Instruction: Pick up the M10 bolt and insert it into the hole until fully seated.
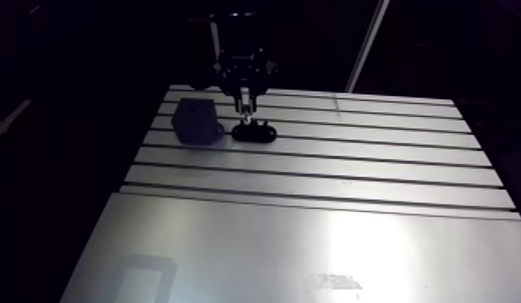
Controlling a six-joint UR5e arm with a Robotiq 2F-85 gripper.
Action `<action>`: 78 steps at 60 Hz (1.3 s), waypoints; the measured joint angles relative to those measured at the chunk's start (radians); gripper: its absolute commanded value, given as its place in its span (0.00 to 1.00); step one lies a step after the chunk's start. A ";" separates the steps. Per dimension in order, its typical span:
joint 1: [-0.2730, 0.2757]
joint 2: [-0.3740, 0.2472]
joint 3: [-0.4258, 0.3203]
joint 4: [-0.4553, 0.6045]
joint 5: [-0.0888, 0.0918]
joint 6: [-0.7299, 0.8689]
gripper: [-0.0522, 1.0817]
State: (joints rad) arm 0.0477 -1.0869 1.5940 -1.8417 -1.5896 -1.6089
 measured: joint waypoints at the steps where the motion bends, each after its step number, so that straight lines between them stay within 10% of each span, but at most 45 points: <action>1: 0.000 -0.004 -0.005 0.010 0.000 0.000 0.93; 78: 0.095 -0.030 -0.372 0.514 0.000 -0.023 1.00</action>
State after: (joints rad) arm 0.1428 -1.1172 1.2220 -1.3277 -1.5896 -1.6317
